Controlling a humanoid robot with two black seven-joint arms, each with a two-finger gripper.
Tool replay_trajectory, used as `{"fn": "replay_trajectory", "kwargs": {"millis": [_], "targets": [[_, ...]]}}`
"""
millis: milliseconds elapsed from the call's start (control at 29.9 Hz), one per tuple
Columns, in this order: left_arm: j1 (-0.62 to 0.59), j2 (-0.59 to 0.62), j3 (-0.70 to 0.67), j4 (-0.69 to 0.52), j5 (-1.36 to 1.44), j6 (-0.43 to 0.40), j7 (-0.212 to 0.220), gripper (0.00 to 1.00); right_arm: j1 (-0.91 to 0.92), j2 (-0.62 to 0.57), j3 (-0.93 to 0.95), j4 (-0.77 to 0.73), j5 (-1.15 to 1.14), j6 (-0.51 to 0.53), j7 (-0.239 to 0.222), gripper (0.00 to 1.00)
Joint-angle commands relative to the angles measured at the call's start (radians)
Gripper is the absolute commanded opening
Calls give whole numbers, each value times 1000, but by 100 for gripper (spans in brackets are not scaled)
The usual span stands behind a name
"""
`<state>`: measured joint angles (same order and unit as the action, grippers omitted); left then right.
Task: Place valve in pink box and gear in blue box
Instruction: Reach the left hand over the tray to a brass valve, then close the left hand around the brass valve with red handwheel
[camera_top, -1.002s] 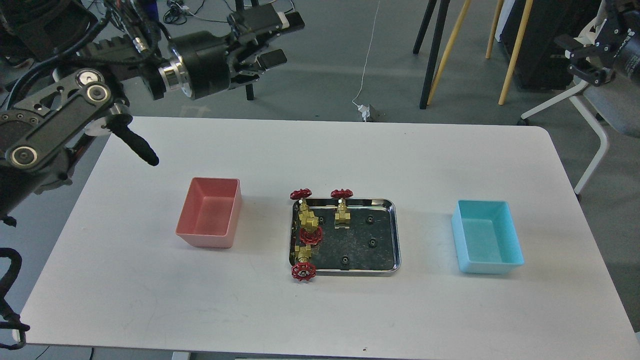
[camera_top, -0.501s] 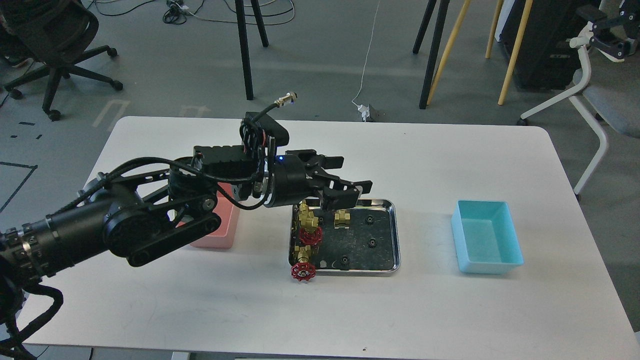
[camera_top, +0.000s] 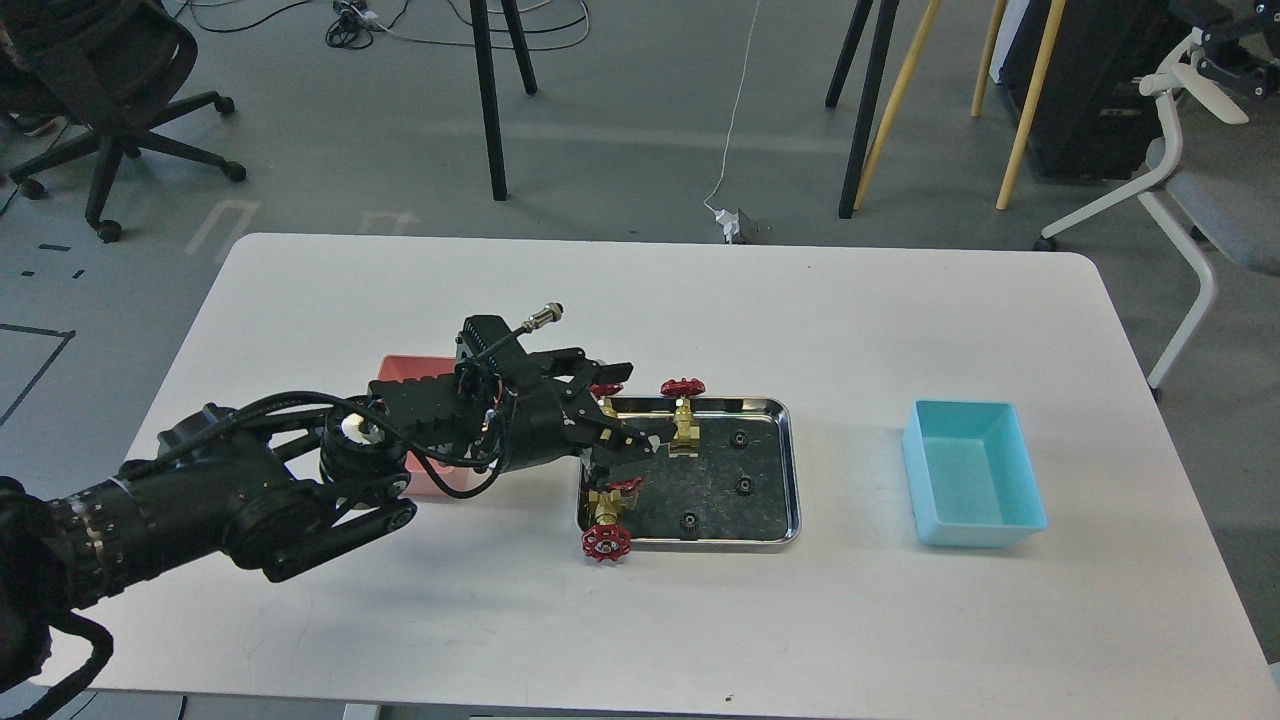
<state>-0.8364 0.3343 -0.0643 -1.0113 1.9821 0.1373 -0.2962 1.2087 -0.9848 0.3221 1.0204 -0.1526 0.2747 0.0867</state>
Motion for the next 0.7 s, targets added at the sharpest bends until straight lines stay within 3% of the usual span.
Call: {"fn": "replay_trajectory", "kwargs": {"millis": [0,468,668], "targets": [[0,-6,41,37,0,30,-8,89,0,-9,0,0,-7,0,-4,99],[29,-123,63,229,-11,45,-20,88,-3,-8,-5,0,-38,-2,-5,99],[49,-127,63,252,-11,45,-26,87,-5,-8,-6,0,-38,0,-5,99]]}}
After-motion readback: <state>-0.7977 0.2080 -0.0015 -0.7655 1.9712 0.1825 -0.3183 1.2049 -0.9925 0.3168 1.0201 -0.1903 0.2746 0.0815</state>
